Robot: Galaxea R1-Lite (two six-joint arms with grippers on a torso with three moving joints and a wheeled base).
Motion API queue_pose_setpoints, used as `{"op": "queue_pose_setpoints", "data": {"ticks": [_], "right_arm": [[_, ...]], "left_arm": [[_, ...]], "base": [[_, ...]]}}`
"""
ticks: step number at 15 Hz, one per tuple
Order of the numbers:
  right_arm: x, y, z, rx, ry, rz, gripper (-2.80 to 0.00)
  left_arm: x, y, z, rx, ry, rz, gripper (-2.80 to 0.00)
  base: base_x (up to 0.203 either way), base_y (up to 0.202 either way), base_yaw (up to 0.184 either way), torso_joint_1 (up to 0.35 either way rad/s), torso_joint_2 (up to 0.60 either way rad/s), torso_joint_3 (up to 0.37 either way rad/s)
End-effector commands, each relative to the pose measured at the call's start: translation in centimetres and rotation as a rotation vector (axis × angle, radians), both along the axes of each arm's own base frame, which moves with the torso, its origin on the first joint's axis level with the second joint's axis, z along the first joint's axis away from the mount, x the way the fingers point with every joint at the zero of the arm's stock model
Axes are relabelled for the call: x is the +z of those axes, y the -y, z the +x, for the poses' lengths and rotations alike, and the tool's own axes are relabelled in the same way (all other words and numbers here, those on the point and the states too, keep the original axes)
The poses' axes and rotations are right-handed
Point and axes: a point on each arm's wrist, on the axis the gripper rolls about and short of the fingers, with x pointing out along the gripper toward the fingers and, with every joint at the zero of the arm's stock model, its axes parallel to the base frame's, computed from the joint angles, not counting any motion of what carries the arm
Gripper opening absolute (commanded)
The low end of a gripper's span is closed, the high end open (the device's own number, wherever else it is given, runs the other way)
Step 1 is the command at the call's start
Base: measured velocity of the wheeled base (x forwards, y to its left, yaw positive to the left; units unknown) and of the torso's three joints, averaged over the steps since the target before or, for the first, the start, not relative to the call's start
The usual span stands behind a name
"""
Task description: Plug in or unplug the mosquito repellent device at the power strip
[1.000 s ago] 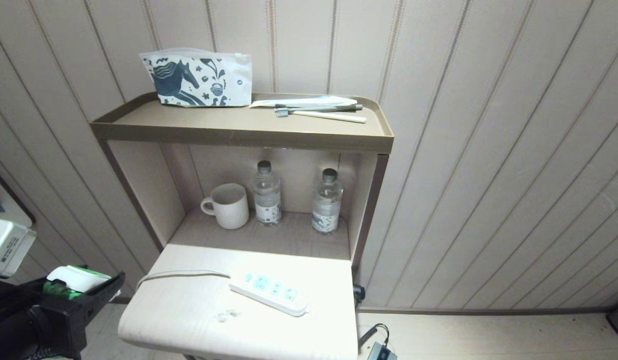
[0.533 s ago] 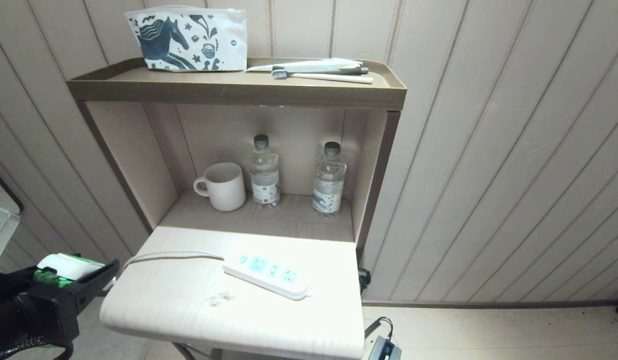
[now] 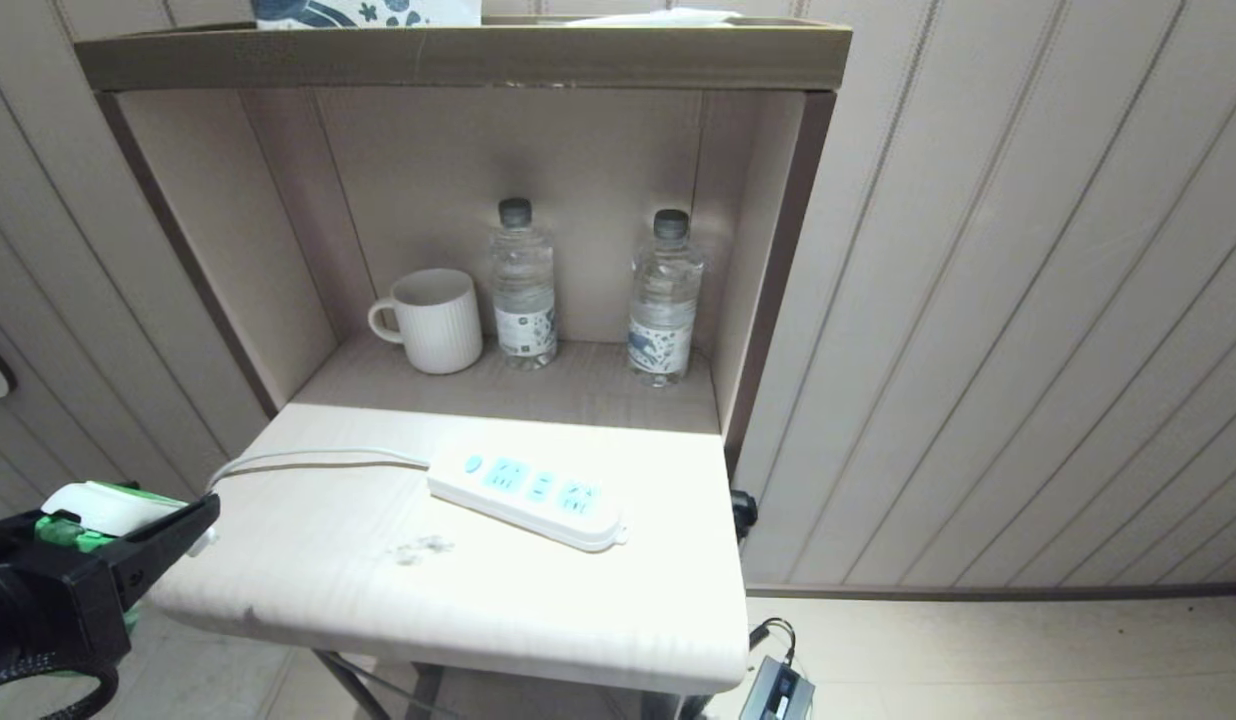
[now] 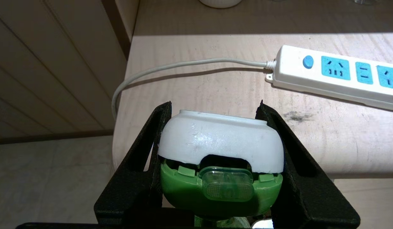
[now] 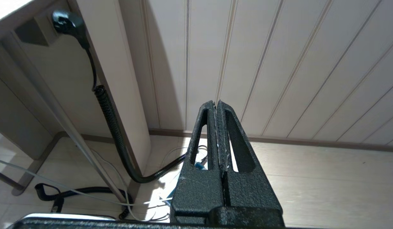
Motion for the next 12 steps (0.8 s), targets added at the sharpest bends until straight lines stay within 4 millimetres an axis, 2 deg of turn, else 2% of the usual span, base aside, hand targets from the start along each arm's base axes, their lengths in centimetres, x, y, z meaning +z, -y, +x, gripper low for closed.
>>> {"op": "queue_pose_setpoints", "data": {"ticks": [1, 9, 10, 12], "right_arm": [[0.0, 0.0, 0.0, -0.001, -0.002, 0.002, -2.8], [0.0, 0.0, 0.0, -0.001, -0.002, 0.002, -2.8], [0.0, 0.0, 0.0, -0.001, -0.002, 0.002, -2.8], [0.0, 0.0, 0.0, -0.001, -0.002, 0.002, -2.8]], "left_arm": [[0.4, 0.0, -0.1, 0.001, 0.017, -0.01, -2.8], [0.7, 0.1, 0.1, 0.001, 0.039, -0.05, -2.8], [0.7, 0.2, 0.3, 0.01, 0.045, -0.058, -2.8], [0.6, 0.9, 1.9, 0.075, 0.134, -0.105, -2.8]], "base": [[0.0, 0.0, 0.0, -0.144, 0.34, 0.193], [0.0, 0.0, 0.0, -0.021, 0.06, 0.034], [0.0, 0.0, 0.0, 0.0, 0.0, 0.0], [0.0, 0.0, 0.0, 0.0, 0.0, 0.0]]}}
